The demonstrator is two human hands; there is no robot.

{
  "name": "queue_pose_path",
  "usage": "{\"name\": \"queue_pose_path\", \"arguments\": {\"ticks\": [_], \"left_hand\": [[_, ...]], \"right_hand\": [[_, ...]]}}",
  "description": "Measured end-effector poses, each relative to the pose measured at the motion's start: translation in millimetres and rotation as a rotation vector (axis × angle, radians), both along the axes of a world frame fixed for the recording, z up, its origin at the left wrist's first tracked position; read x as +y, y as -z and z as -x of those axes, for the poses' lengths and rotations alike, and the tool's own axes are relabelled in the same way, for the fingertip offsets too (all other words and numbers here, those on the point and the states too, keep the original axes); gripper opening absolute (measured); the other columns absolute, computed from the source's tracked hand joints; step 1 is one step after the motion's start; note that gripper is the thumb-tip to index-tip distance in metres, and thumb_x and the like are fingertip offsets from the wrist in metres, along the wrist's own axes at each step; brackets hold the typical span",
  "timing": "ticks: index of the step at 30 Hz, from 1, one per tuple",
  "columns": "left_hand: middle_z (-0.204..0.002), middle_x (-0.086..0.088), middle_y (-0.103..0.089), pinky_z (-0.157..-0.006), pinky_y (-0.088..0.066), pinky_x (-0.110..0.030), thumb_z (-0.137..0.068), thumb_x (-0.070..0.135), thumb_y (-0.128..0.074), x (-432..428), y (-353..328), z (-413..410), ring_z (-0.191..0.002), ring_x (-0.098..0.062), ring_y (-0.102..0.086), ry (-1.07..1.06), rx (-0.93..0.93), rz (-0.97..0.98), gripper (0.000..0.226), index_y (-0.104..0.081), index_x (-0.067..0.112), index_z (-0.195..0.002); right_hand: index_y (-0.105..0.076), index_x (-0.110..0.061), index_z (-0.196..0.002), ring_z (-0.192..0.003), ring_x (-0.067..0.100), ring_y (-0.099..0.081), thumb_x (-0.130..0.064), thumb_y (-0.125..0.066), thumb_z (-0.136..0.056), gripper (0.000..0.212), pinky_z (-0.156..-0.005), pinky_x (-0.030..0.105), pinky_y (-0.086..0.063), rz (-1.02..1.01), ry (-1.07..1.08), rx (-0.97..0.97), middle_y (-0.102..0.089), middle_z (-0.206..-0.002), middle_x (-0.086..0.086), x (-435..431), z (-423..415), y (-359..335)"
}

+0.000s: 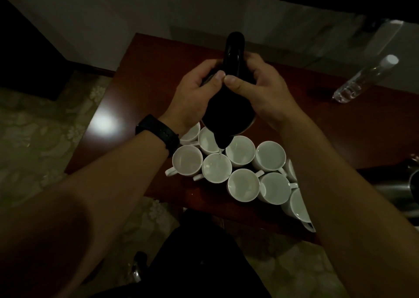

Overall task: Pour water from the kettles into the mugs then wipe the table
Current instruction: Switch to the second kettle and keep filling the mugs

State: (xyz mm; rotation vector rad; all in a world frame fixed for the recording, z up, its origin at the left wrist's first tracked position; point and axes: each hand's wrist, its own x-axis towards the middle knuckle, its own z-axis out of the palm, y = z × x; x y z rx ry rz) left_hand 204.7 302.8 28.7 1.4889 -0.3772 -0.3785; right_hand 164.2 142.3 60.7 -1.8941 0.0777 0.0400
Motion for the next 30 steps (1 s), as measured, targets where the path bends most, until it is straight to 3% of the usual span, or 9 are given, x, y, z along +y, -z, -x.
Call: {"name": "queue_pose_path", "arguments": {"ticks": [9, 14, 20, 24, 30], "left_hand": [[-0.111, -0.002, -0.065, -0.087, -0.054, -0.023, -0.100, 0.015, -0.047, -0.2, -0.5, 0.3, -0.101, -0.006, -0.067, 0.002, 0.001, 0.005, 0.028, -0.057, 0.010, -0.126], [-0.115, -0.009, -0.063, -0.093, -0.055, -0.030, -0.099, 0.018, -0.048, -2.0, -2.1, 1.1, -0.107, -0.018, -0.065, -0.001, -0.002, -0.003, 0.032, -0.056, 0.008, -0.128], [-0.116, -0.010, -0.062, -0.095, -0.055, -0.031, -0.103, 0.013, -0.045, -1.0, -2.0, -0.8, -0.109, -0.020, -0.064, 0.016, -0.026, -0.019, 0.030, -0.055, 0.006, -0.131], [-0.115, -0.010, -0.062, -0.092, -0.054, -0.028, -0.107, 0.006, -0.043, -0.9, 0.7, -1.9, -0.107, -0.018, -0.064, 0.009, -0.036, -0.033, 0.027, -0.054, 0.003, -0.132], [-0.112, -0.005, -0.064, -0.089, -0.054, -0.026, -0.103, 0.012, -0.046, -2.1, 1.5, -2.0, -0.104, -0.011, -0.066, 0.007, -0.016, -0.011, 0.028, -0.056, 0.005, -0.128]], "right_hand": [[-0.058, -0.003, -0.135, -0.126, 0.023, -0.057, -0.021, -0.068, -0.096, 0.044, -0.109, 0.049, -0.047, 0.027, 0.002, -0.013, -0.053, -0.136, 0.007, -0.7, 0.0, 2.1], [-0.059, -0.004, -0.132, -0.124, 0.023, -0.058, -0.017, -0.067, -0.097, 0.038, -0.109, 0.047, -0.048, 0.012, 0.007, -0.010, -0.053, -0.134, 0.007, -0.3, -1.4, 2.2], [-0.058, -0.005, -0.132, -0.125, 0.023, -0.058, -0.015, -0.067, -0.097, 0.038, -0.108, 0.047, -0.049, -0.011, 0.004, -0.004, -0.052, -0.136, 0.009, 0.0, -1.8, 0.6], [-0.058, -0.005, -0.132, -0.125, 0.023, -0.058, -0.016, -0.067, -0.097, 0.038, -0.108, 0.047, -0.048, 0.000, 0.004, -0.004, -0.053, -0.135, 0.008, 0.4, -1.7, 0.4], [-0.058, -0.006, -0.133, -0.125, 0.022, -0.058, -0.018, -0.067, -0.097, 0.039, -0.107, 0.046, -0.050, -0.038, 0.008, 0.023, -0.052, -0.137, 0.006, -0.3, -1.2, 1.4]]}}
